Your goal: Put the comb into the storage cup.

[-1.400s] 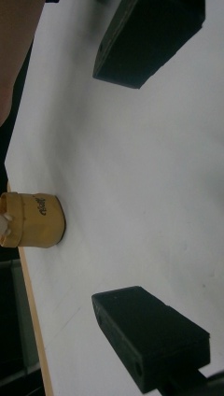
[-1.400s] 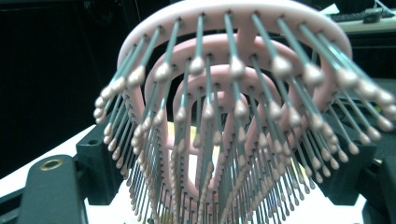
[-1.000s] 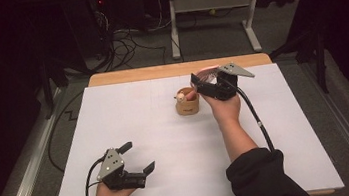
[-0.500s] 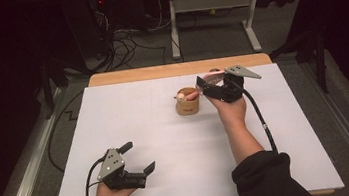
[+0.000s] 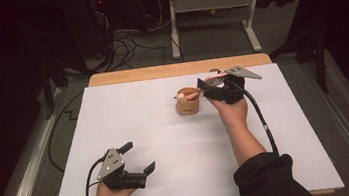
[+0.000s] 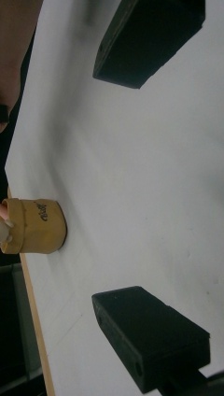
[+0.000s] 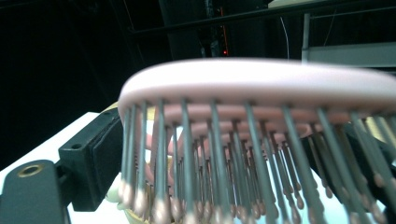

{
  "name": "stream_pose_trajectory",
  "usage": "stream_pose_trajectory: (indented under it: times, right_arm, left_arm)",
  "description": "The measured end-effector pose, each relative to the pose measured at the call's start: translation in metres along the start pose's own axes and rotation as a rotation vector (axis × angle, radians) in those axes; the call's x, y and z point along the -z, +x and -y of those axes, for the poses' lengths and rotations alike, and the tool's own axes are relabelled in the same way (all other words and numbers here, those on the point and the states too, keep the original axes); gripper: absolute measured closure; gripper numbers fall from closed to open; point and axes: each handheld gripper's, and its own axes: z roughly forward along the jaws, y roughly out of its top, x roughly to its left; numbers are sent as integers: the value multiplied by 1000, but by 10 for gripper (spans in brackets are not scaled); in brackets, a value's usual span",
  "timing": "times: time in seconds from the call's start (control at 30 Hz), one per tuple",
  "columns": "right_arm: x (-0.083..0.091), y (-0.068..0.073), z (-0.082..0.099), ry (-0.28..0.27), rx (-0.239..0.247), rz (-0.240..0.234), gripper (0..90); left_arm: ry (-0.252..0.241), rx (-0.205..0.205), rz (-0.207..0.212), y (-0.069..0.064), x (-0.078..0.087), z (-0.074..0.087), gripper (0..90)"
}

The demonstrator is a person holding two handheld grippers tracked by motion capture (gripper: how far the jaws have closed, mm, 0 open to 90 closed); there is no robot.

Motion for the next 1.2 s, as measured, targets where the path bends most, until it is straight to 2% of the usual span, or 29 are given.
stream_pose_trajectory:
  times: [0.5,0.83,0.93,1.2]
  right_arm:
    - [2,-3,1,23,-4,0,96]
    - [3,-7,0,41,-9,3,6]
    - [4,-6,0,49,15,9,5]
    - [9,-6,-2,54,30,15,5]
  left_arm:
    - [2,-2,0,0,0,0,0]
    - [4,1,-3,0,-1,0,0]
    - [6,-2,-3,0,-1,0,0]
    - [5,-3,-8,1,0,0,0]
